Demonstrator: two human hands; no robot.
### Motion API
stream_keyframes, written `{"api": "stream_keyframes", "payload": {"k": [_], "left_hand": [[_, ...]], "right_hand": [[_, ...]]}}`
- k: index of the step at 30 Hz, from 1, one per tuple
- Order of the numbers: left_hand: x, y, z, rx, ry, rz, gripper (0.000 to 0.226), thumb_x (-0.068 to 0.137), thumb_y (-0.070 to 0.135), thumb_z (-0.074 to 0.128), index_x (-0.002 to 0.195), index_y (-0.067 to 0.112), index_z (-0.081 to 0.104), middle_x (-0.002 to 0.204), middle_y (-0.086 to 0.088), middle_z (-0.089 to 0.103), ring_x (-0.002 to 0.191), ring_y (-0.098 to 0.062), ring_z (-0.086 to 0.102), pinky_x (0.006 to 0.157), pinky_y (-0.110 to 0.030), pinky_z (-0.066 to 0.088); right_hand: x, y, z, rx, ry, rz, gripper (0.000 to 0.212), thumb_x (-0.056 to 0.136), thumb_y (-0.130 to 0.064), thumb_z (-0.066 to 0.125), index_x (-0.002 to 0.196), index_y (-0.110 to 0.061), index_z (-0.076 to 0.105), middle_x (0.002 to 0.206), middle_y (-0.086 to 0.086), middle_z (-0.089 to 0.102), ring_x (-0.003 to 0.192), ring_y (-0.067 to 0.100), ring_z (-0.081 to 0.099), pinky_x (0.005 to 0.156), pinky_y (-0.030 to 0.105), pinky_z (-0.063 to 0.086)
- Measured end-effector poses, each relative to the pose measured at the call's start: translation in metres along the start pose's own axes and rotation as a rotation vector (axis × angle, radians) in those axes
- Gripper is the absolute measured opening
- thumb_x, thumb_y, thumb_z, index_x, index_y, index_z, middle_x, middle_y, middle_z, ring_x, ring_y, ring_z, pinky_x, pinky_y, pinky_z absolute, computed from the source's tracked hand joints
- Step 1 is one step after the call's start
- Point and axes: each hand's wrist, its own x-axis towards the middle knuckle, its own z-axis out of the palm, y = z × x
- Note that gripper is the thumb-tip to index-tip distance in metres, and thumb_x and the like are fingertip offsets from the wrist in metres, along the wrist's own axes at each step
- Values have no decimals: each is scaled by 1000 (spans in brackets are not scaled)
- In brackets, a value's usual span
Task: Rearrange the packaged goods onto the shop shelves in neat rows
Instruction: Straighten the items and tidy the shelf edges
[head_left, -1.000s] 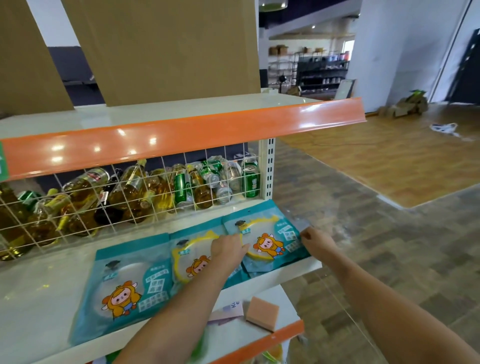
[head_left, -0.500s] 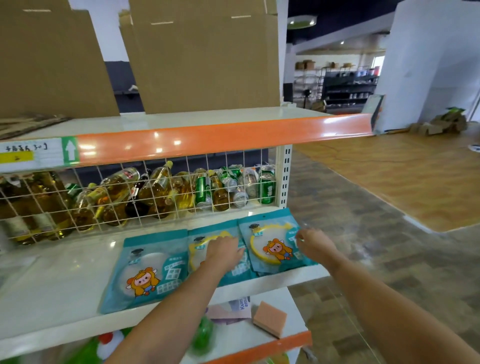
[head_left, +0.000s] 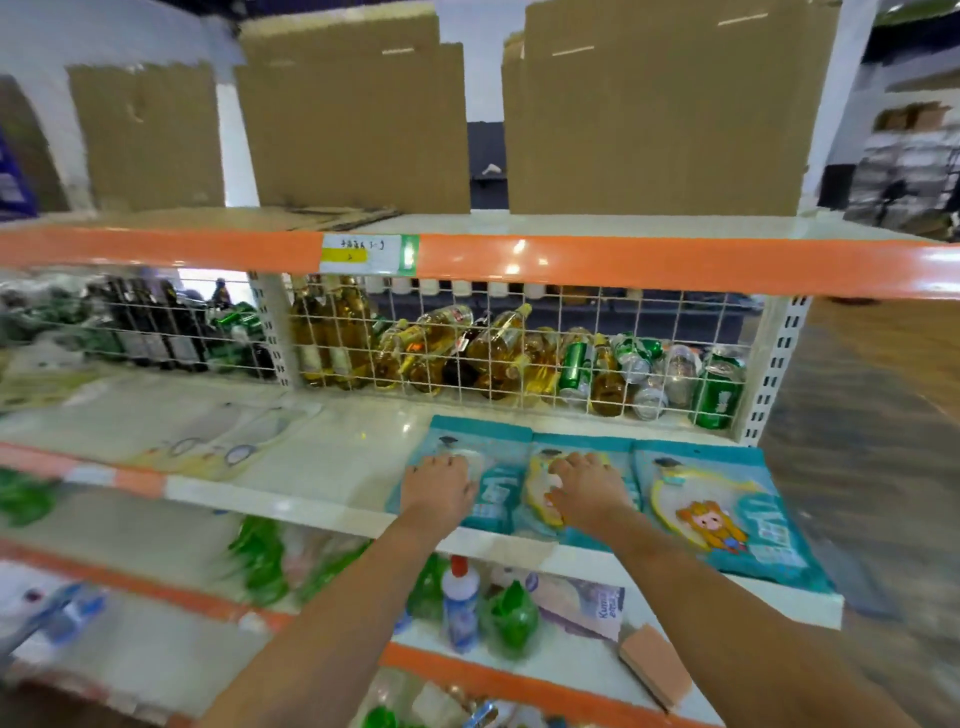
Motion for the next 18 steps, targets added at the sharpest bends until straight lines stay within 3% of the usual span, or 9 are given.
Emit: {"api": "stream_keyframes", "payload": {"k": [18], "left_hand": [[-109,-256,3,-8,4,-494,46,100,43,31,136,17,40,136,-6,48,120,-26,49,95,-38,40]], "right_hand": [[60,-304,22,116,-41,-481,39,98,-26,37,136,-18,43,137,6,45,127,24,40,100,34,35]]}}
